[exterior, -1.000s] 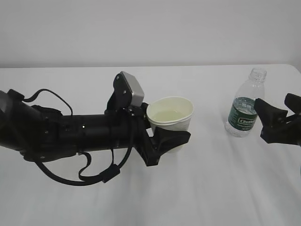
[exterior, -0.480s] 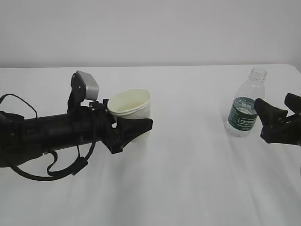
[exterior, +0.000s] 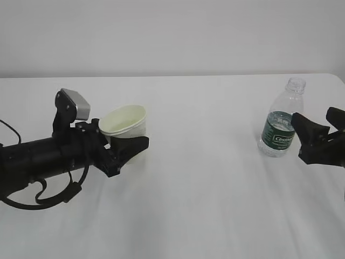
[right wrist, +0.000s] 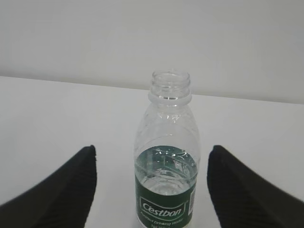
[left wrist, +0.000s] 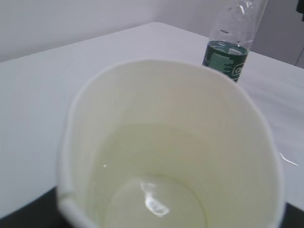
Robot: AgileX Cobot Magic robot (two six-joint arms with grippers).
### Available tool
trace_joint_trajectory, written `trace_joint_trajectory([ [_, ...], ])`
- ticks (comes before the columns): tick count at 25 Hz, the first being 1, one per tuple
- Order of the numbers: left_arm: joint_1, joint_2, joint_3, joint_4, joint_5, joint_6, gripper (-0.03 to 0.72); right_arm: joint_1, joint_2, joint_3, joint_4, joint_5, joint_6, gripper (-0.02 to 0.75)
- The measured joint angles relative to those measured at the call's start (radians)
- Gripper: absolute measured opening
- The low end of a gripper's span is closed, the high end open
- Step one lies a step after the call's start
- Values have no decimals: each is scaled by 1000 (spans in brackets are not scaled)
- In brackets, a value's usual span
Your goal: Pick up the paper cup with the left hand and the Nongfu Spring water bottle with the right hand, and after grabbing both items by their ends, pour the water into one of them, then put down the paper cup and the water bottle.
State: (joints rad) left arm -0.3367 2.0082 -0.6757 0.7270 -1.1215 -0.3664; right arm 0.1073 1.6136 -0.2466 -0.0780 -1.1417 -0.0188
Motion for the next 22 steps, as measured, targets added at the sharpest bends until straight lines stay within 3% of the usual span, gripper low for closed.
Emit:
trace_joint_trajectory([
  [10, 55, 0, 80, -185, 0, 120, 447, 0, 0, 0, 0, 0, 0, 552],
  [22, 62, 0, 126, -451, 0, 250, 442, 0, 0, 0, 0, 0, 0, 552],
])
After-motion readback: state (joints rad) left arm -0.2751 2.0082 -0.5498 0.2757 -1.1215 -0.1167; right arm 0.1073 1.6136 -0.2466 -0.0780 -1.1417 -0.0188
